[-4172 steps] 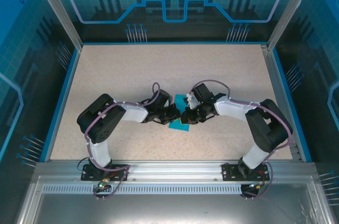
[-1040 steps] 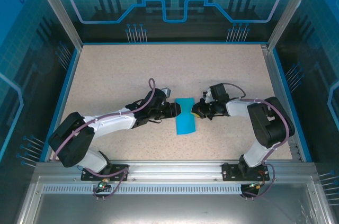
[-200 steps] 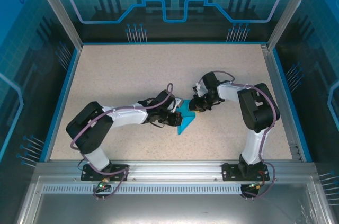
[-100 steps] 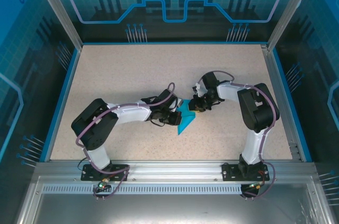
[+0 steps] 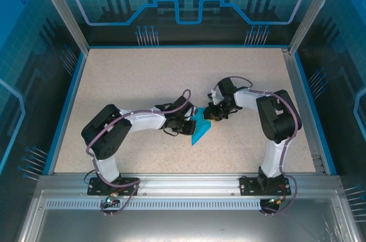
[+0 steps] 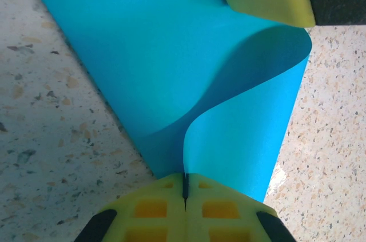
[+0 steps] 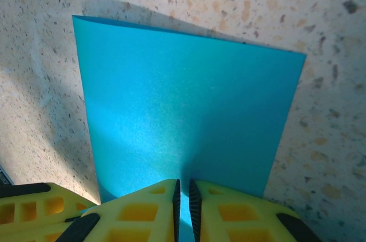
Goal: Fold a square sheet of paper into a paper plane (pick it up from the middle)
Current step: Third fold the triangle at the center of the table.
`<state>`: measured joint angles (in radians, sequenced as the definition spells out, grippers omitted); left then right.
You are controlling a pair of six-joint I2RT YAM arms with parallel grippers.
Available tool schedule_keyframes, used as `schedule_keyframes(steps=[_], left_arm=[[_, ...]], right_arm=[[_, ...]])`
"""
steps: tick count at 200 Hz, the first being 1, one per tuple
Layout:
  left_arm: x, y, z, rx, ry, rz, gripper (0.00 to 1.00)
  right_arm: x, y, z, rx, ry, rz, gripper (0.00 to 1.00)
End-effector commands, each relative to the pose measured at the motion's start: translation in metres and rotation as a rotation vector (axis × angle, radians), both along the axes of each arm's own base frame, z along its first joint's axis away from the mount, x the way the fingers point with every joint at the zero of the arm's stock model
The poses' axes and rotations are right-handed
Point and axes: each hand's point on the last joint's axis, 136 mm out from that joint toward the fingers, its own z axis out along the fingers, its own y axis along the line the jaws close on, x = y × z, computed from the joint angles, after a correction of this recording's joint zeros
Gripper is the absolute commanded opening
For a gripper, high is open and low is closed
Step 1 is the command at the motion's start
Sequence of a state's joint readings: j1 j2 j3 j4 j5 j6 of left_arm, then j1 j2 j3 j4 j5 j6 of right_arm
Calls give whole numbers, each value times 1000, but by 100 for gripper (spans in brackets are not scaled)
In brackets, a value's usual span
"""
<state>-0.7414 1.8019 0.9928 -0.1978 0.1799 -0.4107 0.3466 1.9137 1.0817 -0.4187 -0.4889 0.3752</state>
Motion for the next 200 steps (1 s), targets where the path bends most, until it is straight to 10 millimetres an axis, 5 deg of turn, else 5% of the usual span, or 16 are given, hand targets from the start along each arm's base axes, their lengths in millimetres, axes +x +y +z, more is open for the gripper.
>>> schedule_keyframes(steps=[1,77,147,200], left_arm=[[0,4,-2,9,6,5,1],[2,13,-6,32,-5,55,0],[2,-1,-4,-22,16,33,1],[-5,5,-17,-6,35,39,0]], right_arm=[[-25,-15,-30,-131,92,22,17],[-26,-18,-29,-144,94,18,17],[-29,-16,-30,-135,103,13,18],[-4,-6,14,-42,28,-11,25]])
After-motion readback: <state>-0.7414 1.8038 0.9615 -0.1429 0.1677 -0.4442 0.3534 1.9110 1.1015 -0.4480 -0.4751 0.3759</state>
